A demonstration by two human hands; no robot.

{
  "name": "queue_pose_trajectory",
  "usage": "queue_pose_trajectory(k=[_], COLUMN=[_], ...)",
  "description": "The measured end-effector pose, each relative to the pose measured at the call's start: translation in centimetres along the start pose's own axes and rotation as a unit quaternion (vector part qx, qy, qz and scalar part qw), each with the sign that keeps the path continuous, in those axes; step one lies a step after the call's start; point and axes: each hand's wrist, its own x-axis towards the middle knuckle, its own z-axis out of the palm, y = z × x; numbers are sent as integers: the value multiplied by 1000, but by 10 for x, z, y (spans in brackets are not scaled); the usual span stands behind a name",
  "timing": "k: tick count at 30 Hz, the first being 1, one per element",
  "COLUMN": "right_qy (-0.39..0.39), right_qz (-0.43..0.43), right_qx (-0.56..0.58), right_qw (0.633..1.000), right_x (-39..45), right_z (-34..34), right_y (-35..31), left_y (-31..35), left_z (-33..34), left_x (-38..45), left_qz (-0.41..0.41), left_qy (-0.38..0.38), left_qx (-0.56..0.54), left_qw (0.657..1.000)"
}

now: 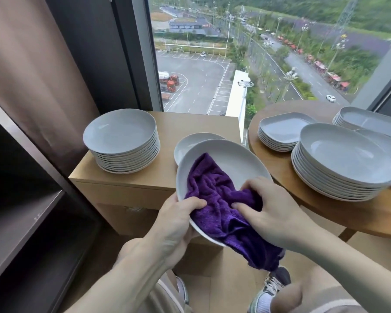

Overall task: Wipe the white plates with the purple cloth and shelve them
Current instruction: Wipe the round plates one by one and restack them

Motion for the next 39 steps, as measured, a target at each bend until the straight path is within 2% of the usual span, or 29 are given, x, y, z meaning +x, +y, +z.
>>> queue_pose_trajectory(k=[5, 8, 10, 13, 15, 17, 20, 24, 26, 28, 33, 39], right_qy=[89, 116, 149, 181, 136, 94, 108, 96, 36, -16, -5, -3], right_qz=[54, 113, 127, 31, -41, -71, -78, -8, 47, 67, 12, -76], right_qx=[76, 151, 162, 62, -1, -96, -250, -279, -259, -208, -72, 21], right_qw=[992, 975, 967, 981, 990, 988, 959, 955, 964, 976, 997, 997], right_x=[13, 24, 25, 16, 8, 3, -5, -10, -5, -1, -1, -3], right_z=[-12, -22, -25, -16, -5, 3, 9, 12, 9, 10, 27, 31], right_y=[9, 21, 26, 22, 19, 19, 9, -3, -2, 4, 19, 22], left_y=[3, 3, 0, -6, -9, -11, -10, -8, -8, -9, -13, -7], left_z=[-2, -4, -1, 2, 2, 2, 2, 1, 3, 5, 11, 16], left_x=[3, 3, 2, 1, 1, 1, 2, 3, 2, 0, -3, -7], left_qz=[1, -4, -17, -33, -36, -30, -16, 11, 29, 37, 36, 13], left_qy=[-2, -1, -11, -40, -52, -52, -41, -8, 0, -3, -10, -34], left_qx=[12, 24, 27, 19, 12, 7, -24, -76, -75, -62, -27, -34], left_qw=[1000, 1000, 999, 998, 998, 998, 999, 997, 997, 997, 999, 999])
